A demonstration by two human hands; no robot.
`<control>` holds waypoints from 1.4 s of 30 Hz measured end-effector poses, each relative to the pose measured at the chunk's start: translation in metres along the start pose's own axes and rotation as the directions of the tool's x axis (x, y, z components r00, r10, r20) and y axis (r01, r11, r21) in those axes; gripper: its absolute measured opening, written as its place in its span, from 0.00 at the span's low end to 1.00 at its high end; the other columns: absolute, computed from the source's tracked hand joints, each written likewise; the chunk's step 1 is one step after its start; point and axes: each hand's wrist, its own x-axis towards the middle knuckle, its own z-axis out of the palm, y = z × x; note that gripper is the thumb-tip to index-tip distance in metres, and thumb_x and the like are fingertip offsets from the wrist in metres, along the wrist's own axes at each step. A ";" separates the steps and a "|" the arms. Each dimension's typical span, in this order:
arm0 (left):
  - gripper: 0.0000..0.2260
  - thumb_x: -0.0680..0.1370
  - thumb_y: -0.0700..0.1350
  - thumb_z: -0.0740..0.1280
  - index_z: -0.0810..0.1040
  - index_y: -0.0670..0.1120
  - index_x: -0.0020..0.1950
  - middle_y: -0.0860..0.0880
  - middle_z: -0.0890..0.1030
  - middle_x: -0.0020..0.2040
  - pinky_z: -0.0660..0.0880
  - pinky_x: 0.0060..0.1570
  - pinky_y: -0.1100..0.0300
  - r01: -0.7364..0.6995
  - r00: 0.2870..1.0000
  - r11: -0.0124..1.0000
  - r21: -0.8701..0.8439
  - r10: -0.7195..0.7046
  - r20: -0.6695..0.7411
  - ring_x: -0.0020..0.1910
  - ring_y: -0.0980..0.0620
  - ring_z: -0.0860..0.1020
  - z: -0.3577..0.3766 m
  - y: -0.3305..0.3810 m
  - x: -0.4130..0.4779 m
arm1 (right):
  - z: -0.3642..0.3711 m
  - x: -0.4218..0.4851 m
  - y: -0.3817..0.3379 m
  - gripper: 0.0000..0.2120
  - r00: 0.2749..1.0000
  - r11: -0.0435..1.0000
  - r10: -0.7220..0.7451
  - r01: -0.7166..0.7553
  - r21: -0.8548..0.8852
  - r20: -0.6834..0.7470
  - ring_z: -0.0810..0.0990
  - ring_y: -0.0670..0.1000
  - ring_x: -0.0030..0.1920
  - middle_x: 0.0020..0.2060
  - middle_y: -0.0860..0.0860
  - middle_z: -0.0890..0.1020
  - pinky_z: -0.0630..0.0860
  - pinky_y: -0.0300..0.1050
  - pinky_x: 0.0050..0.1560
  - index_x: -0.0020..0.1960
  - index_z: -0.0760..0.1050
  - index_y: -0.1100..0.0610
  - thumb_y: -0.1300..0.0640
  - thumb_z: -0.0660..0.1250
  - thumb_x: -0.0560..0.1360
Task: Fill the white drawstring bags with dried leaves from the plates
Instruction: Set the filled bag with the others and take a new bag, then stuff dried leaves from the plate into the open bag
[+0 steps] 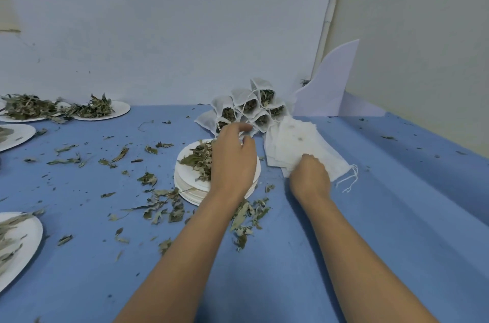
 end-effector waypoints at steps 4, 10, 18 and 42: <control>0.12 0.79 0.38 0.57 0.75 0.51 0.56 0.51 0.77 0.54 0.69 0.43 0.62 0.005 1.000 1.000 -0.016 -0.005 -0.001 0.49 0.44 0.78 0.000 -0.006 -0.002 | -0.001 0.002 0.006 0.16 0.999 0.998 0.031 -0.029 0.057 -0.020 0.70 0.55 0.43 0.36 0.54 0.70 0.64 0.45 0.40 0.33 0.58 0.56 0.74 0.52 0.72; 0.13 0.78 0.37 0.57 0.77 0.49 0.55 0.42 0.81 0.51 0.70 0.30 0.61 0.088 0.994 0.990 -0.110 -0.095 -0.055 0.31 0.58 0.75 -0.005 -0.004 -0.001 | -0.002 -0.001 -0.002 0.21 0.977 0.976 -0.053 0.094 0.198 -0.207 0.75 0.61 0.59 0.59 0.60 0.79 0.70 0.49 0.55 0.64 0.73 0.64 0.73 0.52 0.75; 0.12 0.78 0.39 0.61 0.79 0.51 0.56 0.59 0.80 0.50 0.70 0.33 0.73 0.123 0.992 0.974 -0.190 -0.125 -0.002 0.42 0.64 0.77 -0.012 -0.001 0.006 | -0.033 -0.010 -0.047 0.07 0.981 0.506 -0.004 0.171 0.845 -0.196 0.79 0.35 0.43 0.42 0.40 0.82 0.72 0.23 0.44 0.51 0.82 0.55 0.61 0.69 0.74; 0.02 0.73 0.45 0.73 0.82 0.49 0.41 0.54 0.81 0.34 0.75 0.36 0.68 0.088 0.942 0.987 -0.136 -0.127 -0.310 0.36 0.58 0.81 -0.095 -0.018 0.035 | -0.030 -0.036 -0.147 0.10 0.885 0.426 -0.457 0.123 0.897 0.096 0.83 0.49 0.50 0.48 0.55 0.84 0.80 0.42 0.53 0.55 0.80 0.61 0.63 0.65 0.76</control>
